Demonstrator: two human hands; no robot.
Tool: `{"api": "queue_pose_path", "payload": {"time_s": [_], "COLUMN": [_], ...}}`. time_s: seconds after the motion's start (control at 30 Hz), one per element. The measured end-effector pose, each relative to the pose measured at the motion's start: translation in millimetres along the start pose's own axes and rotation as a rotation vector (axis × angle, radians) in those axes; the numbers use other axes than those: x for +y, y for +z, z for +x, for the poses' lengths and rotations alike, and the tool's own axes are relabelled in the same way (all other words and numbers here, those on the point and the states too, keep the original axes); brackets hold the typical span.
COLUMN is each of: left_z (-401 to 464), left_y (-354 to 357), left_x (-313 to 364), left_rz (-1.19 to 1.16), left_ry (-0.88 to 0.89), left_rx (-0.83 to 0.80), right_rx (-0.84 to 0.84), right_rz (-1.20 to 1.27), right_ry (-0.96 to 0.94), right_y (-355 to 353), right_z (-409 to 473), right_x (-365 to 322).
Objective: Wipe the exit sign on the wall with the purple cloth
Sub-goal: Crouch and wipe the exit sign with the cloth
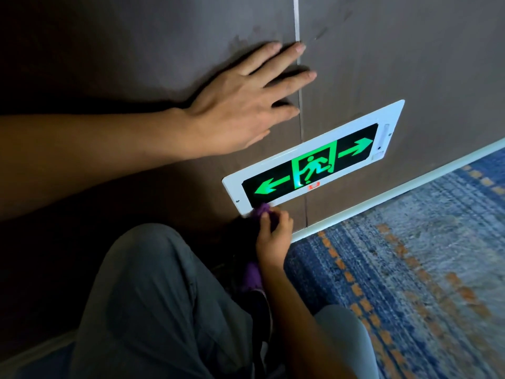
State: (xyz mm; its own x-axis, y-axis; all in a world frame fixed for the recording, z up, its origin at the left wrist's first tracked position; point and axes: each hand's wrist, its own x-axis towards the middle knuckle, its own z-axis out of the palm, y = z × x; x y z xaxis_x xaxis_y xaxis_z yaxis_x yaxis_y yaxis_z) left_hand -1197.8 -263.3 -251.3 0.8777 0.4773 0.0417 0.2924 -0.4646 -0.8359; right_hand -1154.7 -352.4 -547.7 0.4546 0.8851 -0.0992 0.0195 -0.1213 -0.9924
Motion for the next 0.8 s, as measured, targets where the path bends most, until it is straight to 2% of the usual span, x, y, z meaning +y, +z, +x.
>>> {"api": "queue_pose_path", "payload": {"time_s": [0.13, 0.43, 0.5, 0.6, 0.67, 0.8], "left_z": [13.9, 27.2, 27.5, 26.4, 27.6, 41.2], "left_y": [3.0, 20.2, 21.4, 20.4, 15.8, 5.9], "left_x": [13.9, 26.4, 25.6, 25.5, 27.3, 29.1], "left_rz": [-0.042, 0.090, 0.090, 0.084, 0.019, -0.050], "left_ry": [0.056, 0.094, 0.089, 0.070, 0.041, -0.013], "left_rx": [0.020, 0.001, 0.000, 0.005, 0.016, 0.017], "right_rx": [0.170, 0.180, 0.117, -0.072, -0.102, 0.087], "right_rz": [0.059, 0.079, 0.079, 0.046, 0.054, 0.139], "right_ry": [0.068, 0.111, 0.096, 0.076, 0.071, 0.151], "right_y": [-35.1, -21.2, -11.2, -10.6, -22.8, -64.5], "right_z": [48.4, 49.1, 32.0, 18.4, 25.2, 67.3], "right_x": [-13.2, -17.1, -15.1, -10.5, -7.5, -12.8]}}
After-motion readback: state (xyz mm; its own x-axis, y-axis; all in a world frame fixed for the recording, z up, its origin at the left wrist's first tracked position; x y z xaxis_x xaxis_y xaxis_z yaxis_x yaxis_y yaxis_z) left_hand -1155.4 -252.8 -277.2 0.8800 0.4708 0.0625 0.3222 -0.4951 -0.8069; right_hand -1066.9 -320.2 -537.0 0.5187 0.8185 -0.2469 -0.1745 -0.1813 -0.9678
